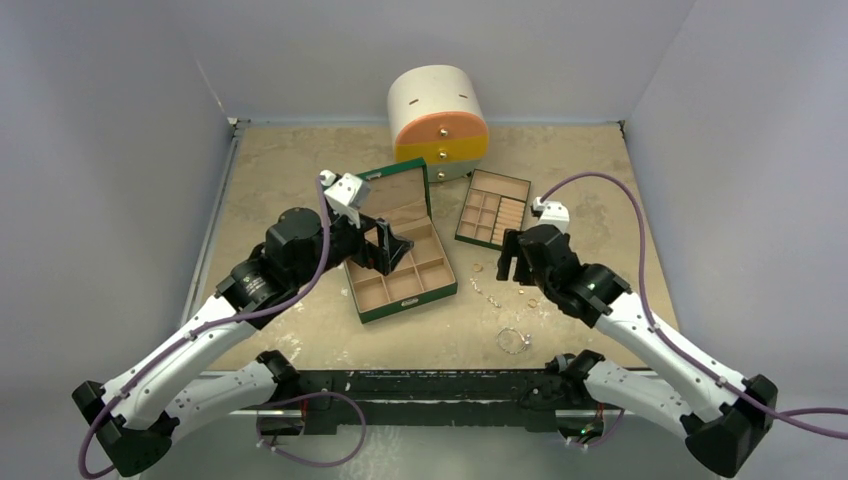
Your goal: Organize the mixed jewelry
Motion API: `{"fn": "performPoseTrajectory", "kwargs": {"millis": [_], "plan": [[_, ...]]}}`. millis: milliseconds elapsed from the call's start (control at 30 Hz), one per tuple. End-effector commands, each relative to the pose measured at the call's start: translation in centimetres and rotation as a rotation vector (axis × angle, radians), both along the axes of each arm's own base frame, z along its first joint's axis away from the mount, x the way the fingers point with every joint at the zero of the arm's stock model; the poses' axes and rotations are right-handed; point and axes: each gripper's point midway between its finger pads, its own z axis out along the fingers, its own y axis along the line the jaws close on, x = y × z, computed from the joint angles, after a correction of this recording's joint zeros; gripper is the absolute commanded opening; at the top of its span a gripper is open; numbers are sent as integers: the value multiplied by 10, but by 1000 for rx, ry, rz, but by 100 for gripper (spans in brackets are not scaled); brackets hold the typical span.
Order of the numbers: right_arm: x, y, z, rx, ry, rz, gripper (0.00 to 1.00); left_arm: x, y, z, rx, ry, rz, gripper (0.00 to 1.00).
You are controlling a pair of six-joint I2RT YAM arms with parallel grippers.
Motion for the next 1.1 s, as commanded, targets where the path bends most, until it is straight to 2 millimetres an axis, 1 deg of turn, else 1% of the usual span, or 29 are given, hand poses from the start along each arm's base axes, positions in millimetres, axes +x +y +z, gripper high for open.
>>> {"fn": "performPoseTrajectory", "kwargs": {"millis": [0,200,267,333,533,633,700,1000,1067], "plan": [[3,-3,-26,28,41,-116,78,4,-1,6,-18,-20,16,97],[7,-14,-64,-35,80,-212,69,5,-1,3,-8,-15,18,97],[10,-16,-73,-54,90,-226,67,5,0,3,-6,-13,19,97],[13,-18,-80,-72,97,-236,65,5,0,2,-3,-13,18,97],[28,-15,-91,-63,107,-216,56,4,0,2,-4,-12,19,97],[40,-20,-92,-40,107,-225,50,4,0,3,-6,-13,18,97],[47,-22,-92,-20,105,-224,48,4,0,4,-7,-15,18,97],[80,-30,-78,-17,66,-250,48,5,2,3,2,-16,29,97],[88,-27,-74,-3,56,-249,47,7,4,3,5,-18,44,97]]}}
